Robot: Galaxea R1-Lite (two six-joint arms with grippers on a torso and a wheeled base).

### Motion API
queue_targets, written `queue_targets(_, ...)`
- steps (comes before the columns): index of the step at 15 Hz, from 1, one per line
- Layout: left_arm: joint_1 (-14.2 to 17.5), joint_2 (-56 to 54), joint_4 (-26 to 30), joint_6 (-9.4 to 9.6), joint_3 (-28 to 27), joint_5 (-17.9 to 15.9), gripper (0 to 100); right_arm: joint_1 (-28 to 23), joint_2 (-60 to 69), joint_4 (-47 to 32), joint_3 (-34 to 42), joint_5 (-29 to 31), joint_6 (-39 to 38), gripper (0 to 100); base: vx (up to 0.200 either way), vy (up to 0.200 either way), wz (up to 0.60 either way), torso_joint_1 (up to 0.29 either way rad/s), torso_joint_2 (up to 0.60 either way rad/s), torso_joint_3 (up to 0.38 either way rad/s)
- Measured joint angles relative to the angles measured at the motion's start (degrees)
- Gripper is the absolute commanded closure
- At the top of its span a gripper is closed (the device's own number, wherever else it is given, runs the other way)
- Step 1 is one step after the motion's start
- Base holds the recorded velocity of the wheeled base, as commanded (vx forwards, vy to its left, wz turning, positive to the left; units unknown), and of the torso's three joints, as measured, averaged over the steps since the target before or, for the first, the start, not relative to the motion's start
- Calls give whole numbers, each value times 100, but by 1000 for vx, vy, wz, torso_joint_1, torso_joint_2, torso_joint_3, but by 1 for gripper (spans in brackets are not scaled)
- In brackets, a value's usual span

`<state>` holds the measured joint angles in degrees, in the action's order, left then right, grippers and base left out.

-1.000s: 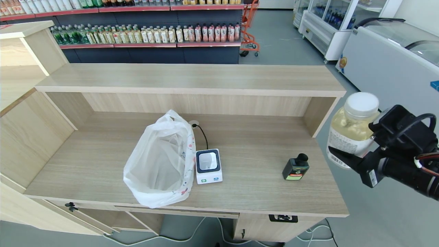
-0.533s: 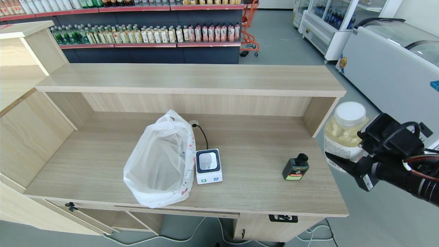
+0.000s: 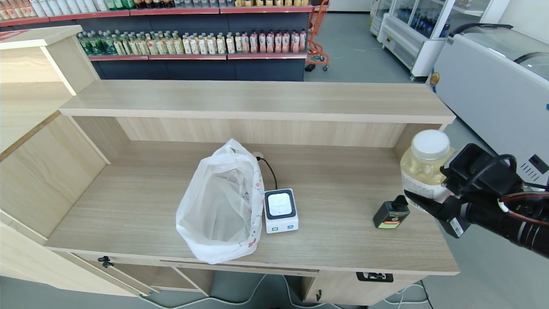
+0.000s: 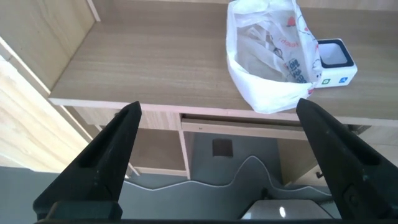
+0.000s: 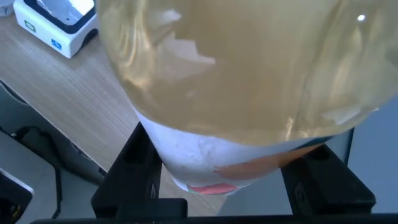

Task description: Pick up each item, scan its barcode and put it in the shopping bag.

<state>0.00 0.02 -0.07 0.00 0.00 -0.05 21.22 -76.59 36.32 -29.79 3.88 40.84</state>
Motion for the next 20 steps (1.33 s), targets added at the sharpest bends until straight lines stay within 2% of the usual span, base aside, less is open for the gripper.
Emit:
queue_targets(4, 0, 0, 7, 0, 0, -2, 0, 7, -535, 980, -149, -88, 71, 100, 0, 200, 0, 2, 1, 1)
queue_targets(8, 0, 0, 5, 5, 0, -2, 0, -11, -1536, 1804, -529, -577, 293, 100, 0, 200, 0, 1, 5, 4)
queue_targets(12, -5, 0, 2, 16, 0, -2, 0, -100, -2564, 2631, -945, -1329, 522, 100, 0, 0, 0, 0, 0, 0)
queue_targets(15, 7, 0, -2, 16, 0, -9, 0, -251, -3193, 3191, -1017, -1720, 585, 100, 0, 0, 0, 0, 0, 0)
queue_targets(18, -2, 0, 0, 18, 0, -5, 0, -428, -3760, 3774, -1020, -2423, 703, 100, 0, 0, 0, 0, 0, 0)
queue_targets(20, 0, 0, 2, 18, 0, -5, 0, -508, -4066, 4077, -1039, -2606, 712, 100, 0, 0, 0, 0, 0, 0)
